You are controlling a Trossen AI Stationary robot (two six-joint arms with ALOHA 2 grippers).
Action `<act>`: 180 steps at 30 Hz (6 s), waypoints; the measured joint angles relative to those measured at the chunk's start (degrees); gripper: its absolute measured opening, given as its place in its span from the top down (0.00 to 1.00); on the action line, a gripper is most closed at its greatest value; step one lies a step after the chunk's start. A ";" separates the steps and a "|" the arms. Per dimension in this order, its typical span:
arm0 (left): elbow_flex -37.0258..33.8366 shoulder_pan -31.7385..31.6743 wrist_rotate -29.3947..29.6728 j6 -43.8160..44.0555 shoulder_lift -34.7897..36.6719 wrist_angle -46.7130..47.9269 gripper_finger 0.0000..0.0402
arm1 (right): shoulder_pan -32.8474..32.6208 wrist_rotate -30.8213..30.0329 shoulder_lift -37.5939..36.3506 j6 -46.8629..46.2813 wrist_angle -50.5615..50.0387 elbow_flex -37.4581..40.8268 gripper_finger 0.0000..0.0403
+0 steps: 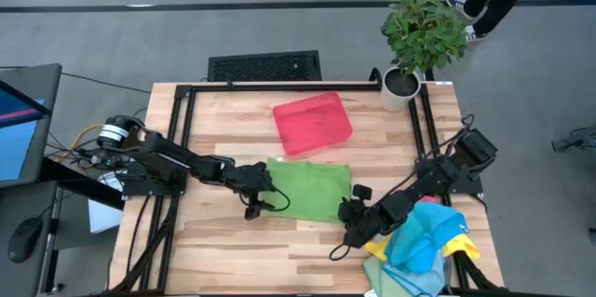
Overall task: Fold microfiber towels
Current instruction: Fold the green microfiber cloth
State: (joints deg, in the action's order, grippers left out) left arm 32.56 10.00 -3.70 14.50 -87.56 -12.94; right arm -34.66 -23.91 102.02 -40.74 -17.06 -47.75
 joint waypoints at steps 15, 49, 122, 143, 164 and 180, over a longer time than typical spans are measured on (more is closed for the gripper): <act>1.02 11.99 16.44 5.20 -0.17 -0.45 0.33 | -0.34 -1.13 -6.02 0.21 -3.84 0.44 0.67; 5.62 13.27 13.98 7.46 -4.88 1.95 0.33 | -4.36 -8.21 -3.78 -7.22 -7.66 0.48 0.71; 7.30 17.00 19.61 7.76 -5.67 9.12 0.33 | 8.04 -6.37 -5.32 34.30 -0.88 -11.98 0.91; 7.32 17.33 23.75 5.86 -6.20 11.07 0.33 | 15.35 6.60 -0.65 49.45 24.24 -12.33 0.93; 7.32 17.29 23.89 7.78 -6.20 12.38 0.33 | 17.97 12.03 15.73 56.24 26.61 -25.12 0.91; 10.34 17.51 19.72 11.75 -0.77 27.22 0.33 | 21.46 19.74 21.20 54.19 26.91 -29.11 0.80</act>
State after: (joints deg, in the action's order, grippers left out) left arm 42.90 27.51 16.01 26.25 -88.33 14.28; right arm -13.20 -4.17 123.22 13.45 9.85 -76.86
